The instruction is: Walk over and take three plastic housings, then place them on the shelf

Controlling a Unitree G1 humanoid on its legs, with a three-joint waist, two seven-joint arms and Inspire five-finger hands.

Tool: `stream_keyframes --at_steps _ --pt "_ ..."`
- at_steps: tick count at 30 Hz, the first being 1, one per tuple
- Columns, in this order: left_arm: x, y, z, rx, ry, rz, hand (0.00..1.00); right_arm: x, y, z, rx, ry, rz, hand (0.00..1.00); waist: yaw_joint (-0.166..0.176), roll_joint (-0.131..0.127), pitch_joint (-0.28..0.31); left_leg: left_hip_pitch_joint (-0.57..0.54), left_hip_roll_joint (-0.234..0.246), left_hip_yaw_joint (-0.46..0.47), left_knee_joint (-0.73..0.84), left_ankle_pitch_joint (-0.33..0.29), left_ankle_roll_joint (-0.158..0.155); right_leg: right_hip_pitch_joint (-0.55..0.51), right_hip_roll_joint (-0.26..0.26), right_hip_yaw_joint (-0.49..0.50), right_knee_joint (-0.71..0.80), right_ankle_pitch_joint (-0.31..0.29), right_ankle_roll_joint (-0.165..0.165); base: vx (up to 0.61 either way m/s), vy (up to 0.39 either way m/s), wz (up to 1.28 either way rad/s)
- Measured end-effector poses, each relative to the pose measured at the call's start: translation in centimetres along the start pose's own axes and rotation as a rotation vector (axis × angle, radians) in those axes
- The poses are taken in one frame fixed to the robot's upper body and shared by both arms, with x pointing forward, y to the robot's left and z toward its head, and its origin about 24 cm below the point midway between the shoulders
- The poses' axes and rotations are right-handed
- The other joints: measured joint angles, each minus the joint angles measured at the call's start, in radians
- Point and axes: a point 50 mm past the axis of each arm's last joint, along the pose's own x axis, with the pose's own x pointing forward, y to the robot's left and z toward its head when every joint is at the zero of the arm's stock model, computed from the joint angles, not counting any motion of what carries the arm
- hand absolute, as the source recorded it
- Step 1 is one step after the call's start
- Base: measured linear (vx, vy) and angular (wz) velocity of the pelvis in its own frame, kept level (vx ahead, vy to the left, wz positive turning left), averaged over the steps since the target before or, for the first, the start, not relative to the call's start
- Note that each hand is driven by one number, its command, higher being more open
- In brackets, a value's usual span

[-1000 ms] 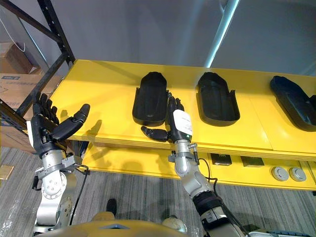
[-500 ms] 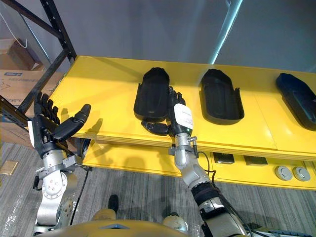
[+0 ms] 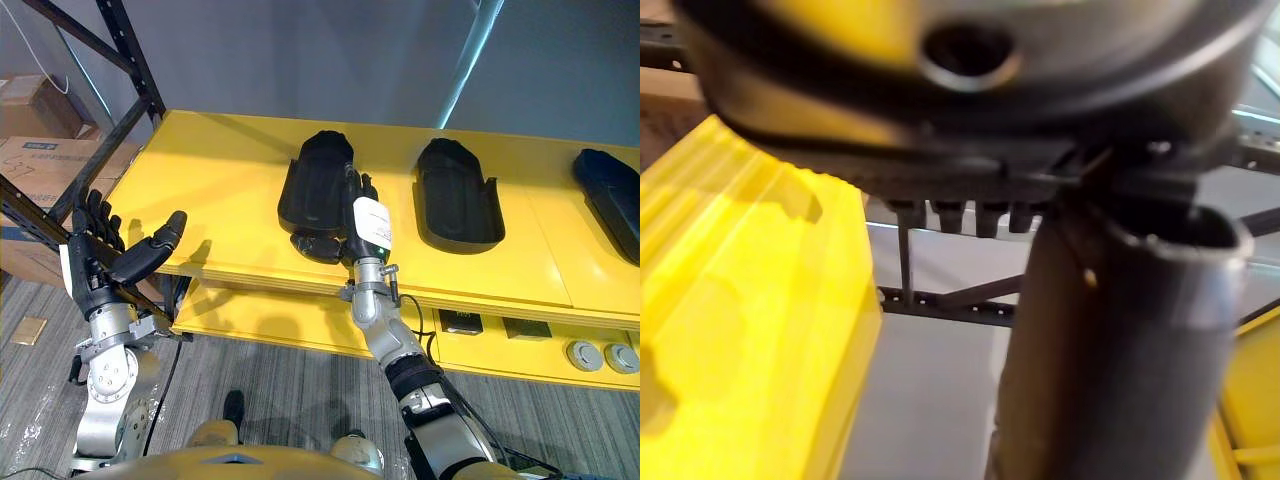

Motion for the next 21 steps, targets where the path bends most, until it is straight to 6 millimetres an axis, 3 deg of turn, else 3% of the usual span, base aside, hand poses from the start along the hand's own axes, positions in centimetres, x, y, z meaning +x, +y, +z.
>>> stream_keyframes --at_steps 15,19,21 --pt "-0.3 -0.6 -0.1 -0.013 0.012 -0.027 1.0 0.6 -0.5 0.6 0.008 -0.022 -0.018 1.0 -0.005 0.002 0.009 0.003 -0.003 0.002 0.0 0.0 0.003 0.0 -0.005 0.002 0.009 -0.002 0.003 0.0 -0.002 0.0" --pt "-0.2 -0.4 -0.1 -0.009 0.009 -0.018 1.0 -0.6 -2.4 1.6 0.066 -0.072 -0.07 1.0 -0.008 -0.001 0.015 0.004 -0.002 0.011 0.0 -0.002 0.001 -0.001 -0.005 0.006 0.006 0.0 0.004 0.0 0.0 -0.03" --pt "0.0 0.0 0.0 -0.001 0.002 -0.002 1.0 -1.4 -4.0 2.7 0.077 -0.19 -0.064 1.0 -0.026 -0.005 0.018 0.011 -0.002 0.026 0.0 -0.008 0.001 -0.003 -0.005 0.02 0.004 0.001 0.006 0.0 -0.002 -0.16"
